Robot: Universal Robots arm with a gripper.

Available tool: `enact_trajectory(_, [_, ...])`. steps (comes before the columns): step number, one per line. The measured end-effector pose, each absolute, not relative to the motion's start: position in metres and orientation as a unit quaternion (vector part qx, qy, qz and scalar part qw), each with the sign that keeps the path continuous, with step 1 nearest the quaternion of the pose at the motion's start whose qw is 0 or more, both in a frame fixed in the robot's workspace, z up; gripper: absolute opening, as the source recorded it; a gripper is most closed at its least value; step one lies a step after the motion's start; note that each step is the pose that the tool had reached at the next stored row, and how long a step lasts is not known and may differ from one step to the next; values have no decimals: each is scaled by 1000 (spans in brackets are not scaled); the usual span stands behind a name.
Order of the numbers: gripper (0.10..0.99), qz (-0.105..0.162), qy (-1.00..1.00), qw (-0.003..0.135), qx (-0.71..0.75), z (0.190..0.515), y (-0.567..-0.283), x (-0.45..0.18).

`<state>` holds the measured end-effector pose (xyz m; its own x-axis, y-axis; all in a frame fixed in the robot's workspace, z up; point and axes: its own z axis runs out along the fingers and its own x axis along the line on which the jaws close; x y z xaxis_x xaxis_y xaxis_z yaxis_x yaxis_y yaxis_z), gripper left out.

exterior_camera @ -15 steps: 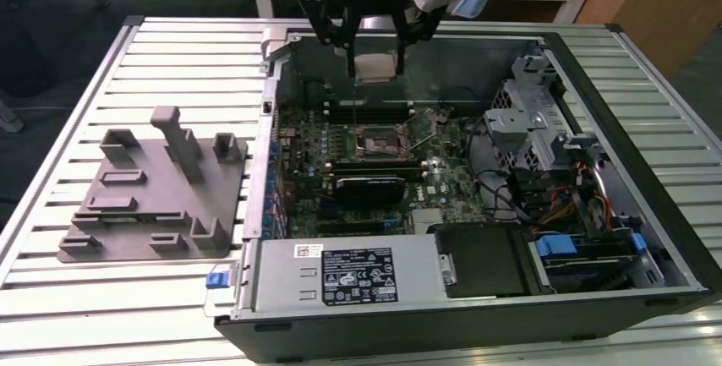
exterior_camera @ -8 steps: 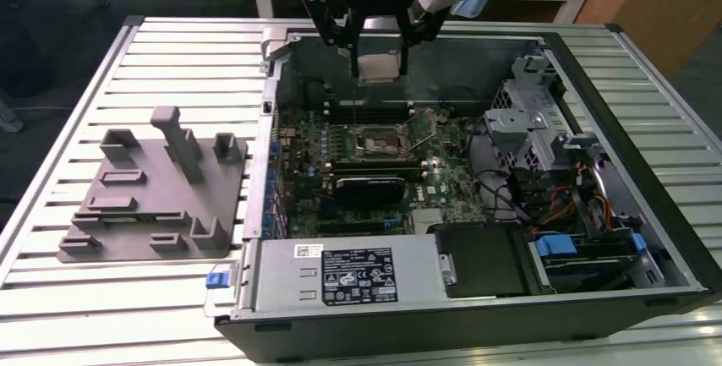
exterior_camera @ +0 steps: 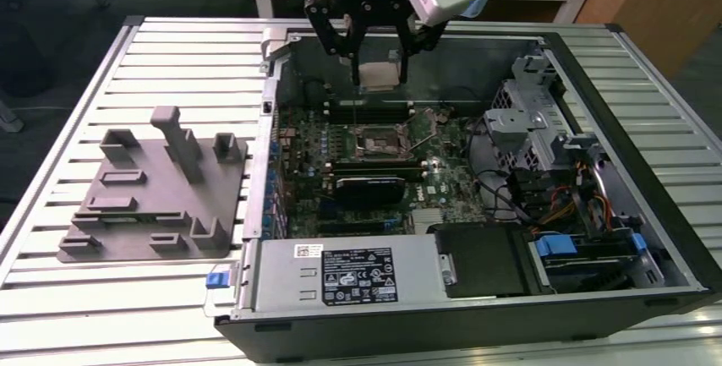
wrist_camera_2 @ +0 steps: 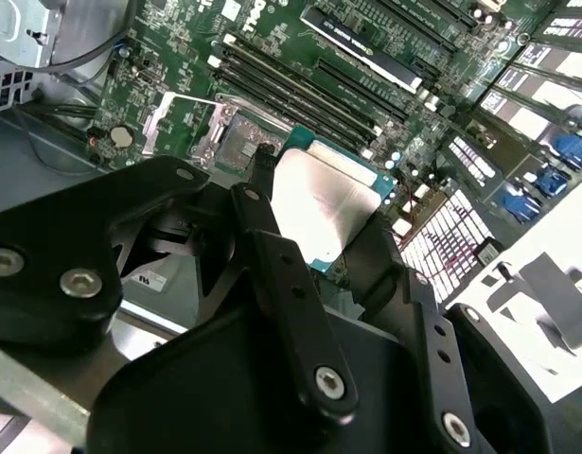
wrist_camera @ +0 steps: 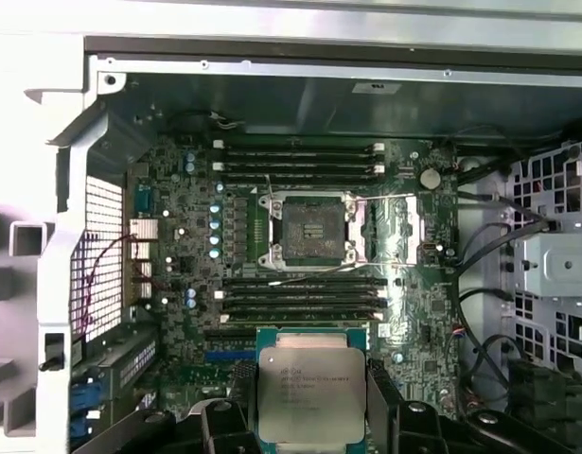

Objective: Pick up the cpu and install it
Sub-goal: 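Pick up the cpu and move it towards the insertion slot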

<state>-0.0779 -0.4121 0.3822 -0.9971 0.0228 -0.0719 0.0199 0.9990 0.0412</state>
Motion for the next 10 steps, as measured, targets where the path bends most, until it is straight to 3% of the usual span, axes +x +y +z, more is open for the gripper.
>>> enact_trajectory(10, [541,20,999,36,13,369,-412,-75])
